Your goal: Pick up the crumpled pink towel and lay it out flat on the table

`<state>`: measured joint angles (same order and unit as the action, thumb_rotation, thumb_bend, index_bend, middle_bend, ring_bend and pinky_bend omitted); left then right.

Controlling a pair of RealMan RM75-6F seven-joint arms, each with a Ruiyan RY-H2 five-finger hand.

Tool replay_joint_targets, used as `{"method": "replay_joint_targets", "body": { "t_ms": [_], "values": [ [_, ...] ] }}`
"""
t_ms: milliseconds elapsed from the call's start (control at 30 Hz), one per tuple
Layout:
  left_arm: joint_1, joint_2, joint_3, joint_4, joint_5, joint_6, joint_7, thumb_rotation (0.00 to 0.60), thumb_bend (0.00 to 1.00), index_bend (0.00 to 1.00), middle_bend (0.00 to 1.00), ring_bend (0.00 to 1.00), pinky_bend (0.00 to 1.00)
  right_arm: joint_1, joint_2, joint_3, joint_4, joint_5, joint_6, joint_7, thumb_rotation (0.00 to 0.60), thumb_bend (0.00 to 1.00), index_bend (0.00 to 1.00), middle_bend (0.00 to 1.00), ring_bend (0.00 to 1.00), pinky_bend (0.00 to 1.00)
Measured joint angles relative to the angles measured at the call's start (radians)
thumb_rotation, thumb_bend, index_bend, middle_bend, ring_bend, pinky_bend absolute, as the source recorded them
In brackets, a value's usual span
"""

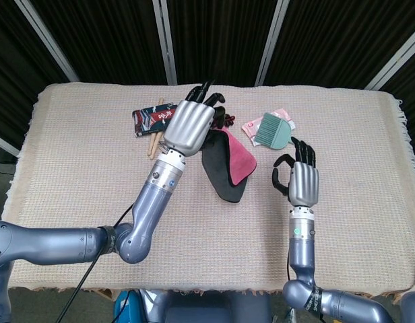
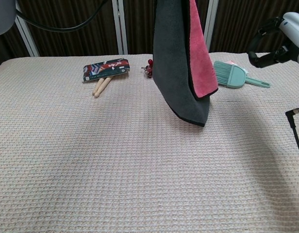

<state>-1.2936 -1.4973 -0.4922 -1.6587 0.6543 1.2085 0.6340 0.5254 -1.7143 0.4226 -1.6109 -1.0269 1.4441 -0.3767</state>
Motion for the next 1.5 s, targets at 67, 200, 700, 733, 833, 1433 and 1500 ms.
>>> {"method": "replay_joint_targets", "body": {
  "t_ms": [67,200,700,733,833,1433,1500],
  "values": [
    [-0.008,-0.015,0.002,0.009,0.0,0.003,0.004,0.6,0.45,0.67,0.27,0.04,0.15,-0.003,0.0,-0.014,-0.007,-0.004,-0.003,0.001,0.6,0.47,0.4,0.12,0.05,0.0],
    [0.001,-0.017,-0.002,0.014,0.017,-0.014,-0.015,0.6,0.44,0.68,0.28,0.04,0.15,-0.007,-0.004,-0.039,-0.012,-0.014,-0.014,0.007,0.6,0.47,0.35,0.12,0.05,0.0],
    [0.003,0.046,0.121,0.258,0.585,-0.14,-0.299,0.6,0.43,0.68,0.3,0.04,0.15,-0.018,-0.012,-0.067,-0.017,-0.022,-0.037,0.028,0.6,0.47,0.29,0.11,0.05,0.0],
    [0.005,0.044,0.13,0.286,0.612,-0.139,-0.332,0.6,0.43,0.68,0.3,0.04,0.15,-0.018,-0.013,-0.069,-0.018,-0.022,-0.04,0.028,0.6,0.47,0.28,0.11,0.05,0.0],
    [0.009,0.037,0.148,0.325,0.653,-0.137,-0.375,0.6,0.43,0.68,0.3,0.04,0.15,-0.016,-0.017,-0.075,-0.02,-0.022,-0.049,0.025,0.6,0.47,0.23,0.09,0.05,0.0],
    [0.023,0.048,0.22,0.464,0.898,-0.06,-0.451,0.6,0.43,0.68,0.29,0.04,0.15,-0.02,-0.014,-0.074,-0.035,-0.003,-0.055,0.006,0.6,0.47,0.19,0.06,0.04,0.0],
    [0.016,0.058,0.23,0.505,0.937,-0.05,-0.452,0.6,0.43,0.68,0.29,0.04,0.15,-0.022,-0.01,-0.071,-0.035,-0.002,-0.056,0.009,0.6,0.47,0.19,0.06,0.04,0.0]
  ]
}}
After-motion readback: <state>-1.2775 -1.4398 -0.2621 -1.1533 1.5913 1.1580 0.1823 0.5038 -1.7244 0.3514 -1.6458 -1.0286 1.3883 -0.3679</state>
